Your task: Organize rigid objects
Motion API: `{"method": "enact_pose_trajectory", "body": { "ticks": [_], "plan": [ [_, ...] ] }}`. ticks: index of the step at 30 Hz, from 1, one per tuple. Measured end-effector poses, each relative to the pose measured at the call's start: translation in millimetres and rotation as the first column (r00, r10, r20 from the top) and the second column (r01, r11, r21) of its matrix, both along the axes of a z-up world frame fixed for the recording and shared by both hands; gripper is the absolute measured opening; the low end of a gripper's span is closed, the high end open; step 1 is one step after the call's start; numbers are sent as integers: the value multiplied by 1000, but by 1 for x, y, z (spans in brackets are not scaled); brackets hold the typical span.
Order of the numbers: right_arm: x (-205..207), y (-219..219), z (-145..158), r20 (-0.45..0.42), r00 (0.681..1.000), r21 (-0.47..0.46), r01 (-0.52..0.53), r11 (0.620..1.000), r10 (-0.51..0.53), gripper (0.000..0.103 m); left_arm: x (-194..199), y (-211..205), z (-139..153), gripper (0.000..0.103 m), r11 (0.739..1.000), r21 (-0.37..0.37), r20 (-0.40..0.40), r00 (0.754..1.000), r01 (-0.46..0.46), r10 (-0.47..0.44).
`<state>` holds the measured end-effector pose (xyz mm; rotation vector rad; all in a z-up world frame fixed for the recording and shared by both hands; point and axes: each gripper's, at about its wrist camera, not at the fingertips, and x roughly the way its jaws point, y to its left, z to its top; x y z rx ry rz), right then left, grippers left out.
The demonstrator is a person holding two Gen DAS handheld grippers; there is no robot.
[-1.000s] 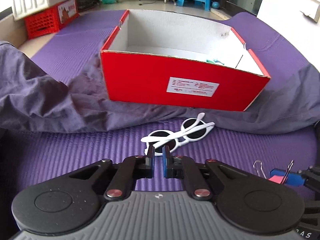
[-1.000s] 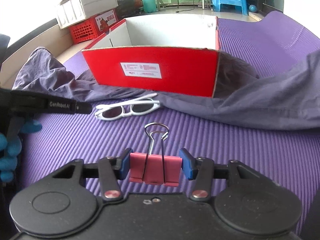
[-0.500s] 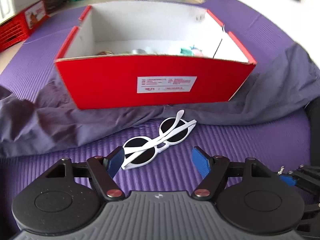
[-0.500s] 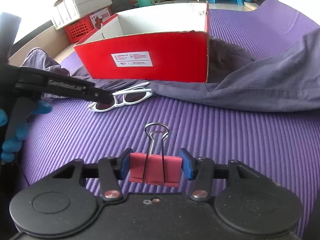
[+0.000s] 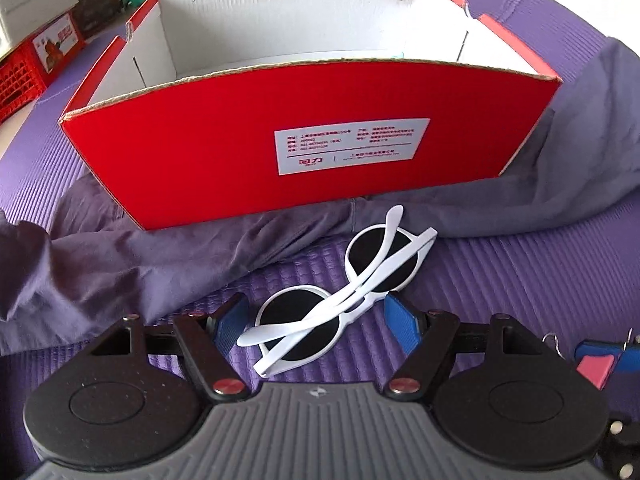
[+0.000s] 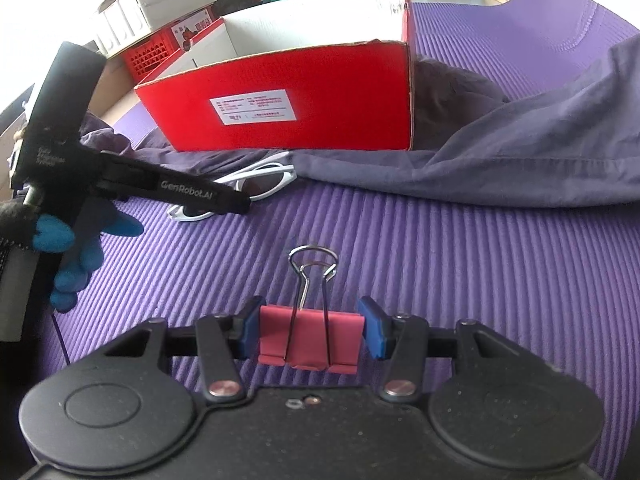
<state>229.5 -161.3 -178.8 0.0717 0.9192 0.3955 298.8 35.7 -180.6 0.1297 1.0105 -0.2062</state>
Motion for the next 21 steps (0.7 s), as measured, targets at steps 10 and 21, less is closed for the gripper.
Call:
{"method": "enact_pose_trajectory", "body": {
  "ticks": [10, 21],
  "plan": [
    [2, -1, -4, -7, 1000, -9, 4, 1000, -4, 50, -4, 5, -5, 65, 1000, -17, 31, 999, 22, -21],
    [2, 0, -4, -3, 1000, -9, 6, 1000, -6, 50, -24, -7, 0, 60, 1000, 9, 70, 997, 11, -11]
  ]
}}
